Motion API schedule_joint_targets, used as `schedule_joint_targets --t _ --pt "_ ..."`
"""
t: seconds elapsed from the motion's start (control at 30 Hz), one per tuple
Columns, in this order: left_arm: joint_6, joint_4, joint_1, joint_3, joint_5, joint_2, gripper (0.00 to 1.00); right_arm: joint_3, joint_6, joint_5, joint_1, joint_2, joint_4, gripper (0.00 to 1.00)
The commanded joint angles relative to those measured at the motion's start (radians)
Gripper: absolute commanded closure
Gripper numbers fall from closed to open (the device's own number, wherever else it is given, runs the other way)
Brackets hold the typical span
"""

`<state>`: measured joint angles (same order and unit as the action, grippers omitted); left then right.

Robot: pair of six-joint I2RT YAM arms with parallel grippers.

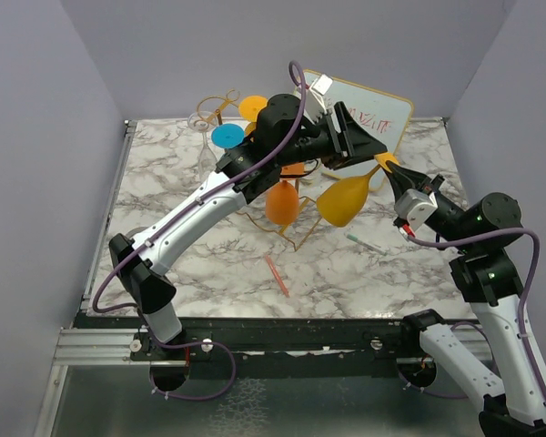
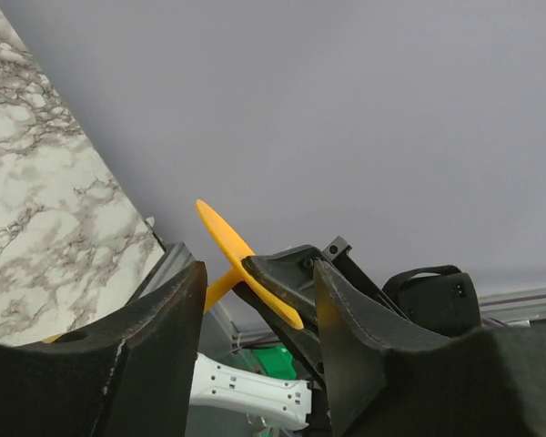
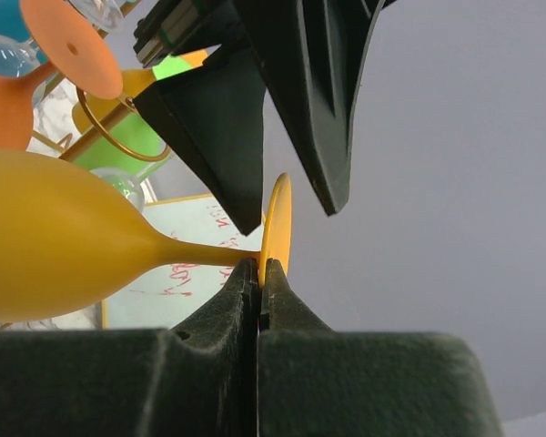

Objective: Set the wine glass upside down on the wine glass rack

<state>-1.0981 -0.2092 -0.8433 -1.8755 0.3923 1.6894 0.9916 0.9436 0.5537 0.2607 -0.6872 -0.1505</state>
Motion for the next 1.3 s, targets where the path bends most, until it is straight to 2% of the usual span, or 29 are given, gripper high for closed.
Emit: schedule_joint_targets --t 0.0,0.2,0.33,0.43,0.53,0.6,0.73,0.97,1.27 --pt "0.025 -0.037 -0.014 -0.056 0.018 0.030 0.52 0.000 0.012 -0.016 0.002 -0.002 0.023 0.99" --pt "0.016 -0.038 -0.016 -0.078 0.106 0.054 0.76 0.004 0.030 -0.026 0.002 -0.014 -0.002 0.98" --pt "0.024 -0.039 -0.016 -0.080 0.109 0.050 1.00 0.007 0.031 -0.027 0.002 -0.019 -0.010 0.88" --pt "0.024 -0.039 -0.016 -0.089 0.114 0.049 1.00 0.008 0.010 -0.017 0.002 -0.014 -0.014 0.79" --pt "0.010 -0.038 -0.015 -0.107 0.125 0.051 1.00 0.012 0.001 -0.001 0.002 -0.008 -0.028 0.64" --pt "0.001 -0.037 -0.013 -0.120 0.129 0.053 1.00 0.011 -0.001 0.008 0.002 -0.003 -0.033 0.58" --pt "-0.002 -0.031 -0.001 -0.147 0.125 0.054 1.00 0.015 -0.004 0.033 0.002 0.003 -0.048 0.35" --pt "0.039 -0.004 0.050 -0.169 0.123 0.049 1.00 0.015 -0.011 0.118 0.002 0.033 -0.046 0.26" --pt "0.046 0.092 0.169 -0.267 0.249 0.112 1.00 -0.012 -0.126 0.297 0.002 0.073 0.133 0.25"
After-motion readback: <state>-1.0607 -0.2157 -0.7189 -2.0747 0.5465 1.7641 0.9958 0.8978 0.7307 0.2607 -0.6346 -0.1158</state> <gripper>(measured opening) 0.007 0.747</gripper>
